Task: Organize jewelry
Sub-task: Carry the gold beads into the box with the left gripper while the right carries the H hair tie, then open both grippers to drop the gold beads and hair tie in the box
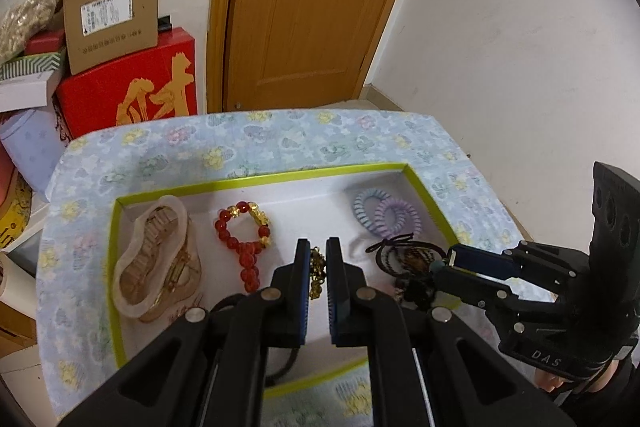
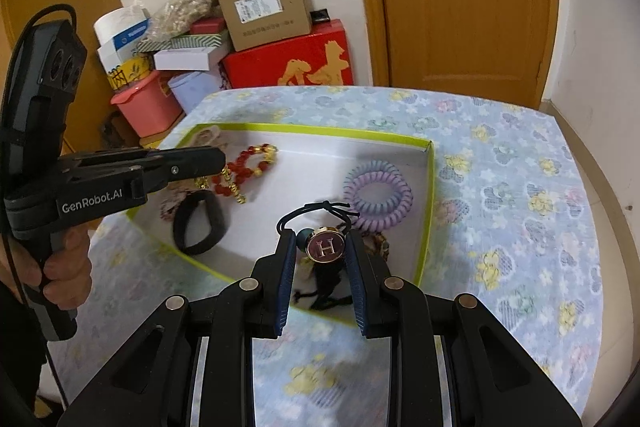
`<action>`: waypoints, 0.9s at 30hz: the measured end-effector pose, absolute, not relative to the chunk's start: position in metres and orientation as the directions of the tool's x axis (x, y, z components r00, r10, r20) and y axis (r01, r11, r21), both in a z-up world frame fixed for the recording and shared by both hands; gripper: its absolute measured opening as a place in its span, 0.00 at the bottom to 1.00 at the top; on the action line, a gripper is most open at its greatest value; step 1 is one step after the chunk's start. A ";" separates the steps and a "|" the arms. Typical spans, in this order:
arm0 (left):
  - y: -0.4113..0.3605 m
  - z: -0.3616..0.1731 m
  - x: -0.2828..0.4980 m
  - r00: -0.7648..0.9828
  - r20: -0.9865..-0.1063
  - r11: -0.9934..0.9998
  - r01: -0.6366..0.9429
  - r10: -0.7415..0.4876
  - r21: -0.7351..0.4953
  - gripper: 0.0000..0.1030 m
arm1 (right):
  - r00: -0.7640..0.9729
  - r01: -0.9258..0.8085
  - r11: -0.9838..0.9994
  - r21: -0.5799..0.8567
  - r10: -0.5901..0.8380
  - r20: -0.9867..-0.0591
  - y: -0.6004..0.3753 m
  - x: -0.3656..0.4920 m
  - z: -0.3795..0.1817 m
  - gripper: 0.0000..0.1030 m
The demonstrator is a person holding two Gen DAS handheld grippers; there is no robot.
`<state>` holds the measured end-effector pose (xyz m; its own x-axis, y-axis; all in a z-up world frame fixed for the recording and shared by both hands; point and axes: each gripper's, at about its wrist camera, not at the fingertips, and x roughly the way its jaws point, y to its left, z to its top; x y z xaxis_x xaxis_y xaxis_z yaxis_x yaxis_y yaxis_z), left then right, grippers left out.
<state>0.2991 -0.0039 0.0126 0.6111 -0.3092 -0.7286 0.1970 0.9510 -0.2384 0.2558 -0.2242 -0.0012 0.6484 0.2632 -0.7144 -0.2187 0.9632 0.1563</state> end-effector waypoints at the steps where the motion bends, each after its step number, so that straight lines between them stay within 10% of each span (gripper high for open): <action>1: -0.004 0.010 0.302 0.608 -0.732 0.951 0.197 -0.308 -0.237 0.07 | 0.646 -0.216 0.963 0.158 0.262 -0.717 -0.225 0.259 -0.004 0.25; 19: -0.012 -0.019 0.315 0.589 -0.756 0.958 0.201 -0.285 -0.204 0.08 | 0.595 -0.207 0.961 0.185 0.274 -0.755 -0.231 0.283 -0.027 0.26; 27: -0.013 -0.018 0.311 0.583 -0.762 0.958 0.208 -0.284 -0.198 0.09 | 0.611 -0.208 0.963 0.170 0.263 -0.746 -0.229 0.273 -0.019 0.42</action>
